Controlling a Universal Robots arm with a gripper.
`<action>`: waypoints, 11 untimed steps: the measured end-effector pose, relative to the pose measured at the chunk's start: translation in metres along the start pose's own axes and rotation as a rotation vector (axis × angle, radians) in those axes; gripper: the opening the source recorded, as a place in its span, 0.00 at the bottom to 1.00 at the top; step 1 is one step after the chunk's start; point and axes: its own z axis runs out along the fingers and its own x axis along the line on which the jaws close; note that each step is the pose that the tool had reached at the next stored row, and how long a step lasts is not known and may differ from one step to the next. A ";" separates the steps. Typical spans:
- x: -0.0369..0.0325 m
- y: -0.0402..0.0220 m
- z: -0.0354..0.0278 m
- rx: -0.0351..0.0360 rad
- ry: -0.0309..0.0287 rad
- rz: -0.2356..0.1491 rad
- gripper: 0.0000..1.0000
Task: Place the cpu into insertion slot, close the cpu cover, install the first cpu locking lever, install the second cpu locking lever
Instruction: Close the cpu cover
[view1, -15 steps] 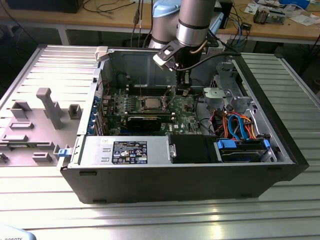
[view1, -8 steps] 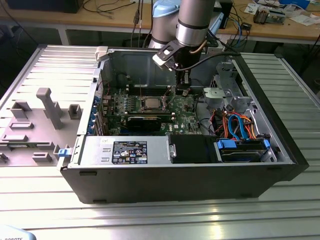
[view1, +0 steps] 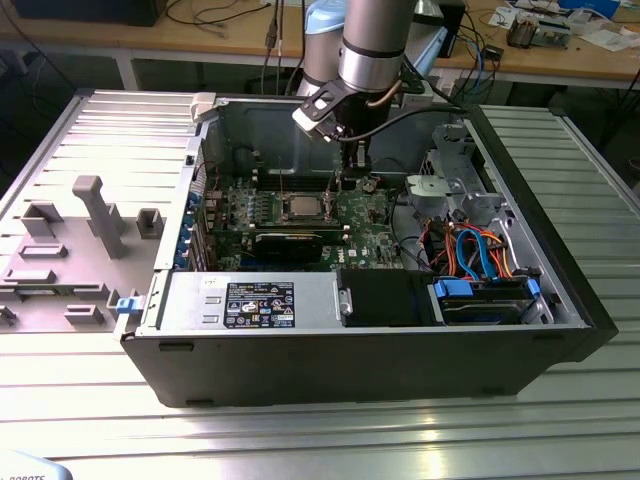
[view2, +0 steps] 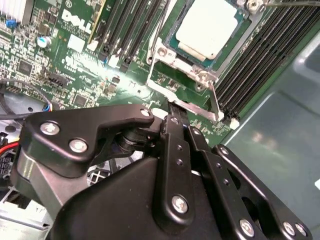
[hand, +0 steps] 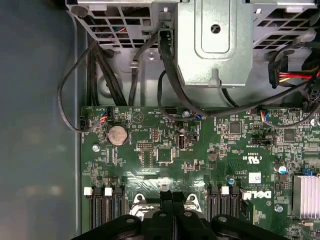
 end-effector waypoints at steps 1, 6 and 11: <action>0.0000 0.0000 0.0000 0.0000 0.0000 0.000 0.11; 0.0000 -0.0034 0.0002 0.0000 0.0001 0.000 0.11; 0.0001 -0.0087 0.0007 0.0000 0.0001 0.000 0.11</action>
